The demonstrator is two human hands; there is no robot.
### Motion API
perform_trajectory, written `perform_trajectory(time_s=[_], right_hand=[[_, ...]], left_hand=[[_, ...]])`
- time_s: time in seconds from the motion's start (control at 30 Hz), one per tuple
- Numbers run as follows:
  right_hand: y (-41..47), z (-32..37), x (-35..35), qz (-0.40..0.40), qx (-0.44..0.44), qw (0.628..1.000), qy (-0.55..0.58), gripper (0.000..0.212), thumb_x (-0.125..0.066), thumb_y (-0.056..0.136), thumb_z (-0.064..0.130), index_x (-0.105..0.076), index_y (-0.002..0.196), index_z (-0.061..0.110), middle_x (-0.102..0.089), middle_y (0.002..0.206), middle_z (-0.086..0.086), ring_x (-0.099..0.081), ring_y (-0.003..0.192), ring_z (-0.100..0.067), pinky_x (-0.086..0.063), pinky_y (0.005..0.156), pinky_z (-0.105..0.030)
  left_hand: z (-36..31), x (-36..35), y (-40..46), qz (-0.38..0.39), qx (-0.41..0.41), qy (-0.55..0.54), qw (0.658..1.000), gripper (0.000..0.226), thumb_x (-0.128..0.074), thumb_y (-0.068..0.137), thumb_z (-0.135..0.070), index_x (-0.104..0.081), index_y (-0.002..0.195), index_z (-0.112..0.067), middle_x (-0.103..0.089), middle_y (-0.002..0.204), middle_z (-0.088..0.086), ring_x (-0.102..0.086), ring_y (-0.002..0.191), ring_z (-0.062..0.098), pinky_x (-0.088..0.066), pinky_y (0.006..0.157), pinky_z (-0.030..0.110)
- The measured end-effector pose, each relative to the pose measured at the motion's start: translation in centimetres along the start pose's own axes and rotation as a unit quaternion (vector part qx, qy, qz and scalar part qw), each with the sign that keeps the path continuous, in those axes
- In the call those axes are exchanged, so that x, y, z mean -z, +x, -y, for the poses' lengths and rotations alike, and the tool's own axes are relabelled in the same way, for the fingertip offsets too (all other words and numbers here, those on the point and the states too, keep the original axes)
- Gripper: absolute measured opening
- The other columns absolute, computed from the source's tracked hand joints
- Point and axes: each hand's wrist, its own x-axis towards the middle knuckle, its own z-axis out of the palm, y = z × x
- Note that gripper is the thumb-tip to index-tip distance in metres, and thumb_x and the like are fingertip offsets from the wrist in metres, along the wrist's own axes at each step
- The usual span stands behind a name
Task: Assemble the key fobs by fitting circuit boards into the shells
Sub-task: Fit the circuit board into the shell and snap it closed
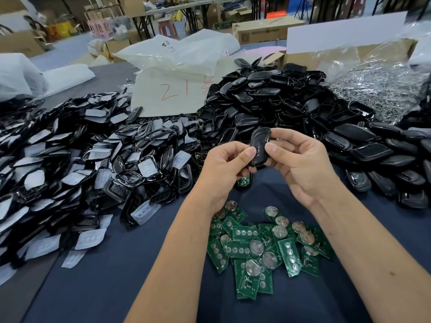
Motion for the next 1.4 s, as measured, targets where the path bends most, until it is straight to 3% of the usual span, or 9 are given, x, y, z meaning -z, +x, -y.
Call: perform_trajectory(time_s=[0.17,0.33,0.53,0.7,0.83,0.93,1.13,1.27,1.4], right_hand=[[-0.1,-0.1,-0.6,-0.03,-0.006,0.999,0.028,0.027,-0.075,0.075,0.005,-0.071,0.102,0.005,-0.078,0.084,-0.008,-0.074,0.074,-0.016,-0.059,0.066,-0.023],[-0.4,-1.5,-1.1,-0.097,0.01,0.992,-0.075,0.019,-0.081,0.087,0.007,-0.075,0.105,0.008,-0.08,0.088,-0.005,-0.078,0.088,-0.02,-0.064,0.08,-0.031],[-0.7,-1.8,-1.4,-0.123,0.016,0.989,-0.084,0.016,-0.085,0.084,0.006,-0.078,0.094,0.016,-0.081,0.093,-0.009,-0.079,0.091,-0.025,-0.063,0.078,-0.03],[0.2,-1.0,-0.4,-0.102,-0.028,0.994,-0.024,0.022,-0.074,0.092,0.006,-0.072,0.112,-0.002,-0.079,0.102,-0.014,-0.077,0.099,-0.025,-0.062,0.085,-0.032],[0.7,-0.5,0.8,-0.058,-0.093,0.993,0.052,0.014,-0.064,0.099,0.008,-0.071,0.108,0.001,-0.079,0.104,-0.013,-0.075,0.101,-0.026,-0.062,0.092,-0.035],[1.0,-0.4,1.2,-0.036,-0.109,0.989,0.096,0.018,-0.061,0.099,0.006,-0.067,0.114,-0.002,-0.077,0.107,-0.015,-0.075,0.102,-0.028,-0.062,0.089,-0.036],[1.0,-0.5,1.4,-0.002,-0.114,0.987,0.117,0.031,-0.066,0.086,0.01,-0.067,0.115,-0.002,-0.075,0.108,-0.015,-0.074,0.106,-0.029,-0.061,0.092,-0.038],[0.9,-0.3,1.6,0.015,-0.122,0.988,0.092,0.031,-0.068,0.085,0.012,-0.07,0.114,0.0,-0.076,0.107,-0.013,-0.074,0.107,-0.026,-0.062,0.088,-0.035],[0.7,-0.6,1.1,0.033,-0.125,0.991,0.023,0.035,-0.069,0.083,0.012,-0.072,0.117,0.002,-0.072,0.118,-0.018,-0.071,0.108,-0.024,-0.061,0.088,-0.031]], left_hand=[[0.0,-0.6,0.1,-0.037,-0.019,-0.021,0.999,0.013,-0.063,0.101,-0.011,-0.069,0.09,-0.008,-0.062,0.08,0.012,-0.053,0.069,0.017,-0.045,0.07,0.03],[0.4,-1.0,0.1,-0.138,-0.146,0.25,0.947,0.016,-0.072,0.094,-0.013,-0.064,0.08,-0.011,-0.063,0.071,0.002,-0.053,0.065,0.008,-0.047,0.065,0.027],[0.0,-1.3,-0.3,-0.095,-0.234,0.393,0.884,0.013,-0.073,0.088,-0.005,-0.063,0.081,-0.007,-0.059,0.077,-0.002,-0.054,0.073,0.015,-0.047,0.069,0.033],[-0.6,0.5,-0.1,-0.099,-0.137,0.341,0.925,0.015,-0.083,0.085,-0.021,-0.072,0.096,-0.023,-0.069,0.086,-0.012,-0.063,0.077,0.0,-0.048,0.07,0.013],[-0.1,1.8,0.0,-0.078,-0.003,0.438,0.896,0.034,-0.082,0.086,-0.038,-0.068,0.115,-0.027,-0.064,0.103,-0.01,-0.058,0.09,0.004,-0.043,0.076,0.021],[0.0,1.4,-0.1,-0.037,0.008,0.461,0.886,0.047,-0.081,0.088,-0.032,-0.063,0.131,-0.025,-0.062,0.105,-0.009,-0.059,0.092,0.01,-0.043,0.082,0.026],[0.0,0.7,-0.1,-0.027,0.018,0.374,0.927,0.022,-0.076,0.092,-0.019,-0.062,0.108,-0.024,-0.06,0.084,-0.003,-0.055,0.069,0.01,-0.046,0.063,0.022],[-0.4,0.2,-0.1,-0.113,0.076,0.089,0.987,0.01,-0.065,0.101,-0.013,-0.062,0.093,-0.009,-0.063,0.088,0.014,-0.066,0.058,0.017,-0.058,0.058,0.024],[-0.6,0.3,0.1,-0.125,0.142,-0.076,0.979,0.011,-0.06,0.103,-0.006,-0.066,0.095,-0.001,-0.067,0.096,0.014,-0.068,0.059,0.016,-0.06,0.06,0.023]])
